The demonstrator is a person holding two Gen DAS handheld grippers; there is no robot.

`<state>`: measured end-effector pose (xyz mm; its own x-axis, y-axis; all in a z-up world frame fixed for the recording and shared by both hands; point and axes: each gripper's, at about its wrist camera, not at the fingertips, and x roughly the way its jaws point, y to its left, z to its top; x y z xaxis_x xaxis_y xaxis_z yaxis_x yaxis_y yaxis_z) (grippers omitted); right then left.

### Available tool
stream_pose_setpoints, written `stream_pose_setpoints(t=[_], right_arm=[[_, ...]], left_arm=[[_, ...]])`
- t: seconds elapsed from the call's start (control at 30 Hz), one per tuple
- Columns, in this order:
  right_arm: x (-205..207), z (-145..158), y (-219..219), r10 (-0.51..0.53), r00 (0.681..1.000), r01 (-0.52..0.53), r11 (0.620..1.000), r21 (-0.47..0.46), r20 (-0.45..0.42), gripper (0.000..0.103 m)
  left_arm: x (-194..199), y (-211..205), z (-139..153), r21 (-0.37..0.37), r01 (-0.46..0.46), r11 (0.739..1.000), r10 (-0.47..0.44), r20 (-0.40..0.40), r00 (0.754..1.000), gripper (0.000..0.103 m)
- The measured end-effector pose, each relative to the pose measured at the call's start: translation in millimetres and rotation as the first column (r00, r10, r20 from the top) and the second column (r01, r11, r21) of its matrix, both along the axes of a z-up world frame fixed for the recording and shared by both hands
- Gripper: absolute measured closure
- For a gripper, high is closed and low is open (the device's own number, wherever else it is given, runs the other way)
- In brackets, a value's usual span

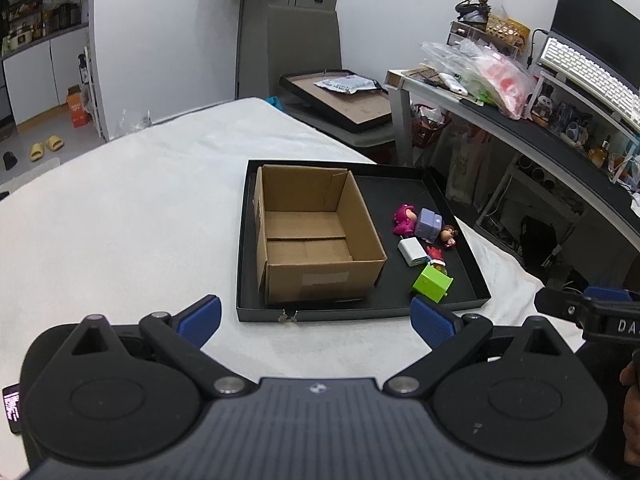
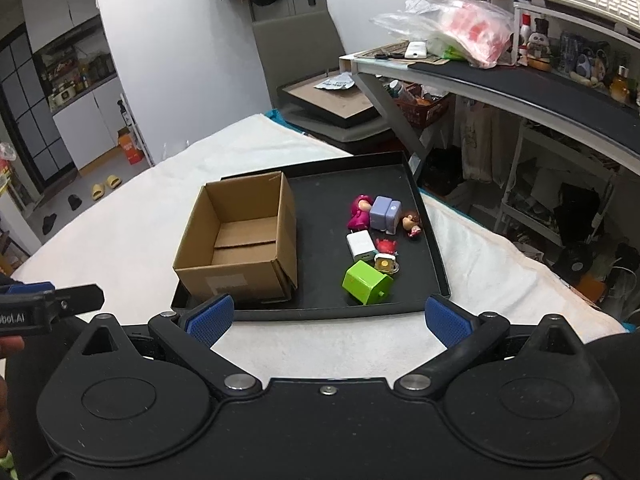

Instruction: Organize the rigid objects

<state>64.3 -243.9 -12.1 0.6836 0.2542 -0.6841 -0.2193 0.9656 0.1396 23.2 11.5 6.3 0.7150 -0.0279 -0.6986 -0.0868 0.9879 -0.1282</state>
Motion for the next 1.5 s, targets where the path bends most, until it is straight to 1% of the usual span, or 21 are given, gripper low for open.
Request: stream_pose_setpoints(t=[0.17, 0.27, 0.37, 0.47, 0.53, 0.67, 0.77, 0.87, 1.07, 1.2, 1.27, 1.33, 1.5], right_arm=[[15.4, -12.7, 1.5, -0.008, 1.000, 0.008, 1.000, -0.005, -0.028, 0.000], [25.3, -17.5, 1.5, -0.023, 0.999, 0.023, 1.000, -0.015, -0.026, 0.000], [36.6, -21.6, -1.7, -0.037, 0.999, 0.037, 0.999, 0.004, -0.035, 0.000], [46.9, -25.0, -2.8, -0.048, 0.998, 0.049, 0.999, 0.012, -0.040, 0.000], [54.2, -26.9, -2.5, -0.047, 0.998, 0.048, 0.999, 0.014, -0.040, 0.000], [68.1, -30.4, -2.4, -0.030, 0.999, 0.033, 0.998, 0.051, -0.044, 0.000], [78.9, -31.9, -0.2, -0.016, 0.999, 0.017, 0.999, 0.042, -0.040, 0.000], [89.9, -36.1, -1.2, -0.010, 0.998, 0.014, 0.998, 0.066, -0.060, 0.000], [110.1, -47.8, -3.7, -0.020, 0.997, 0.025, 0.997, 0.067, -0.070, 0.001], [123.3, -59.8, -5.6, -0.023, 0.995, 0.031, 0.997, 0.075, -0.101, 0.004], [132.3, -68.2, -7.0, -0.027, 0.992, 0.038, 0.995, 0.087, -0.123, 0.008], [139.3, -76.0, -6.5, -0.032, 0.989, 0.044, 0.996, 0.081, -0.144, 0.009], [155.7, -100.1, -3.2, -0.045, 0.974, 0.063, 0.995, 0.073, -0.223, 0.013]], left_arm=[[15.9, 6.3, -13.3, -0.009, -0.009, 1.000, 0.009, -0.039, 0.999, 0.003], [24.6, 9.0, -19.1, -0.008, -0.014, 1.000, 0.013, -0.052, 0.999, 0.003], [35.0, 11.7, -25.3, -0.018, -0.029, 0.999, 0.028, -0.070, 0.997, 0.003], [45.3, 14.5, -31.3, -0.033, -0.026, 0.999, 0.024, -0.087, 0.996, 0.003], [51.9, 15.9, -33.3, -0.033, -0.028, 0.999, 0.025, -0.094, 0.995, 0.003], [66.1, 19.2, -35.4, -0.024, -0.030, 0.999, 0.027, -0.099, 0.995, 0.003], [75.4, 25.1, -37.5, -0.029, -0.047, 0.998, 0.044, -0.104, 0.994, 0.003], [84.4, 30.2, -41.0, -0.034, -0.061, 0.998, 0.056, -0.116, 0.992, 0.003], [101.7, 41.0, -49.0, -0.041, -0.087, 0.995, 0.081, -0.125, 0.989, 0.003], [114.3, 45.9, -54.3, -0.038, -0.106, 0.994, 0.100, -0.138, 0.985, 0.003], [119.6, 48.2, -56.0, -0.031, -0.122, 0.992, 0.117, -0.135, 0.984, 0.004], [123.7, 52.4, -57.6, -0.036, -0.144, 0.989, 0.138, -0.125, 0.982, 0.006], [139.9, 54.3, -64.5, -0.030, -0.141, 0.989, 0.136, -0.131, 0.982, 0.006]])
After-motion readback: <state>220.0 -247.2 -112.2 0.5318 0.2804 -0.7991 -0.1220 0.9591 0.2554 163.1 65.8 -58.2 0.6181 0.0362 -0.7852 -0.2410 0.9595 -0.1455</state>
